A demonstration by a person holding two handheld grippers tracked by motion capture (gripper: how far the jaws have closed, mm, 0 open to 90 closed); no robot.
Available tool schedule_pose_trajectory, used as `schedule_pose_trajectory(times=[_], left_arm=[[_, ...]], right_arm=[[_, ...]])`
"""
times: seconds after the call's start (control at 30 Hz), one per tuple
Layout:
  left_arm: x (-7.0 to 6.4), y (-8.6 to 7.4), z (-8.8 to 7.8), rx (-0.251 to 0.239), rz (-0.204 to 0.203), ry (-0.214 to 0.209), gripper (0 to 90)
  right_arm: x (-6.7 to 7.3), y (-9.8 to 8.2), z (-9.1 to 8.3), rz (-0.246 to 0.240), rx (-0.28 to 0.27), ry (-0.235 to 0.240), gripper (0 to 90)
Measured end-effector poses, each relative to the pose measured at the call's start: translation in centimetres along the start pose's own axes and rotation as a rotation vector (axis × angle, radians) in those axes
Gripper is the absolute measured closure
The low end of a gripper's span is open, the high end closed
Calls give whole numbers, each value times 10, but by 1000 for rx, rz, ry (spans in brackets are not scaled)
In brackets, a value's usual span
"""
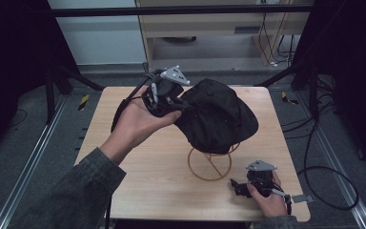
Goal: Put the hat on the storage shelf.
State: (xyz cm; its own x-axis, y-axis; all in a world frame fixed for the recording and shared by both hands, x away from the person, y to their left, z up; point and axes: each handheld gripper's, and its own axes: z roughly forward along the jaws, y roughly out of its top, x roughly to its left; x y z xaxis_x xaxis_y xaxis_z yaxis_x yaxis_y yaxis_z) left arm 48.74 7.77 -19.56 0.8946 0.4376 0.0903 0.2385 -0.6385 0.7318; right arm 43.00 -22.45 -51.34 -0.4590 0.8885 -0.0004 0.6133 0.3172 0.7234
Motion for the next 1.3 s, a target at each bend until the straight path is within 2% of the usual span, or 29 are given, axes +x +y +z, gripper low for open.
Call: schedule_pose_trajectory(times=[0.47,0.93,1.3], left_arm=[[-2,0,5,6,1,-9,878],[-4,-1,18,41,-8,-24,877],[0,-12,30,63,-35,-46,876]], right_arm=[[0,0,0,-1,2,-2,8],[0,0,0,-1,2,-2,8],[0,0,0,-1,2,-1,8]])
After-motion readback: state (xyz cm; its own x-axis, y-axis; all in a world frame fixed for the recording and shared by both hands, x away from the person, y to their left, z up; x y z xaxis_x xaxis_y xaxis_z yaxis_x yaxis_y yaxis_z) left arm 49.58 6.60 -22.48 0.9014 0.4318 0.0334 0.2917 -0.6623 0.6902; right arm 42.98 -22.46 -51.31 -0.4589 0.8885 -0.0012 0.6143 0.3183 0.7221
